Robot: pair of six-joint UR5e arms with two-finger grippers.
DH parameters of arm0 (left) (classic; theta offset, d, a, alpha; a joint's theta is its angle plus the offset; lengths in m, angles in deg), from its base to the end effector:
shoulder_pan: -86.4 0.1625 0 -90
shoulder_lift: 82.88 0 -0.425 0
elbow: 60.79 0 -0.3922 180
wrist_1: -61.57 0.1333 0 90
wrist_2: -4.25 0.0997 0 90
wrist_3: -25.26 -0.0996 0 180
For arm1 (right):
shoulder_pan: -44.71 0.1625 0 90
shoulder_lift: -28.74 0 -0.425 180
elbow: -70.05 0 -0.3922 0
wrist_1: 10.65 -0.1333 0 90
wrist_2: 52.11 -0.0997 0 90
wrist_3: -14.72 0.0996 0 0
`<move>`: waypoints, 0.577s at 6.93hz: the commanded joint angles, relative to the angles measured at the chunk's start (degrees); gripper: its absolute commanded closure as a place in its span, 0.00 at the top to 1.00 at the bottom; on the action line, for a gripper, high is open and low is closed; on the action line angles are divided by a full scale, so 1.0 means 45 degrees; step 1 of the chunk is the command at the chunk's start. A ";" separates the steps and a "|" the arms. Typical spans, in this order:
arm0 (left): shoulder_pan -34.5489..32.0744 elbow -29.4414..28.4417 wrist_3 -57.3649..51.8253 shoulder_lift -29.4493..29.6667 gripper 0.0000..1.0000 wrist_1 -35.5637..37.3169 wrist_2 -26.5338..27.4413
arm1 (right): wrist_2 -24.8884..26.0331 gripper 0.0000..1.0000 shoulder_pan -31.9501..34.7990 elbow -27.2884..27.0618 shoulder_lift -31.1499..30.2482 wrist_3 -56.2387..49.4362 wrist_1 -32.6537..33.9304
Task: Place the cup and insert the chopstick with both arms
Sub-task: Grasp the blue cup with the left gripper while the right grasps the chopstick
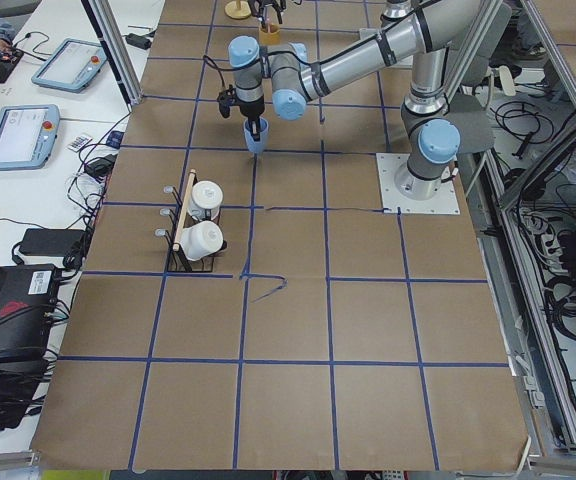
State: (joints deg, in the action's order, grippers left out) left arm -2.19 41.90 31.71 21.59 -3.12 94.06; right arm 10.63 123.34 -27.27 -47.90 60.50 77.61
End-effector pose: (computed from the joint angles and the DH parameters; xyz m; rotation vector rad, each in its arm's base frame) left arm -0.1200 -0.5547 0.2922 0.2152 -3.1319 -0.0509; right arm 0.0722 -0.5485 0.3176 1.4138 2.3229 0.7090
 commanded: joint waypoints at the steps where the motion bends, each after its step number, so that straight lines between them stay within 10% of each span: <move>1: -0.1889 -0.1000 0.3439 0.0648 0.00 0.0097 -0.0813 | -0.0036 0.48 -0.0013 -0.0033 0.0002 0.0198 0.0034; 4: -0.2459 -0.2811 0.4623 0.2383 0.00 0.0509 -0.0994 | -0.0759 0.00 -0.0013 0.0122 0.0002 0.0687 0.0054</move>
State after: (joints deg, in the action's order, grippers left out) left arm -11.84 32.99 50.86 28.74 -1.19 89.96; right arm 7.96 123.28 -27.11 -47.90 63.03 77.81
